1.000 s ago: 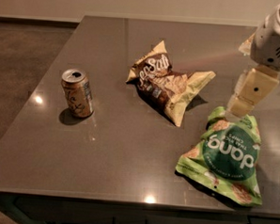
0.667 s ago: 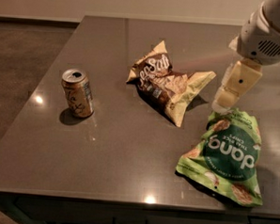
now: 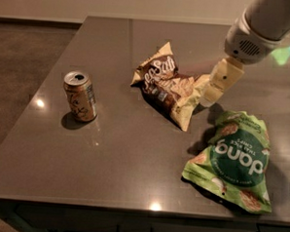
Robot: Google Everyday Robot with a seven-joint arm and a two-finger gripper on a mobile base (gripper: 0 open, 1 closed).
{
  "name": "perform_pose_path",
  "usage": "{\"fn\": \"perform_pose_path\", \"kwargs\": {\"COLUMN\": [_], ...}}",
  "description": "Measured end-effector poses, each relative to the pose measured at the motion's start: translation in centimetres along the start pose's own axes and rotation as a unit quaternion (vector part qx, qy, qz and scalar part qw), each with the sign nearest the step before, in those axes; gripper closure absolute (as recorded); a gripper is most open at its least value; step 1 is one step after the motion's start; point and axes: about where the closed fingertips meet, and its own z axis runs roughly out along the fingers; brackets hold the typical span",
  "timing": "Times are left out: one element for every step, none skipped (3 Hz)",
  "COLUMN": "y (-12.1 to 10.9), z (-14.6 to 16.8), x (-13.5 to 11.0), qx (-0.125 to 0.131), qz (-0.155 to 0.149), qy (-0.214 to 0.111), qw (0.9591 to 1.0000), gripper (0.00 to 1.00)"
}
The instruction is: Pick brown chip bag
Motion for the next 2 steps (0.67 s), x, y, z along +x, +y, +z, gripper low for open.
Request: {"fn": "perform_pose_path", "kwargs": {"y": [-0.9,-1.4], "z": [2.2,5.5], "x": [-1.0,-2.9], "qx": [-0.009,-0.030], "qz": [0.025,0.051], "qy": [-0.008,-0.009], "qw": [0.9996,0.9982], "gripper": [0.00,0.00]}}
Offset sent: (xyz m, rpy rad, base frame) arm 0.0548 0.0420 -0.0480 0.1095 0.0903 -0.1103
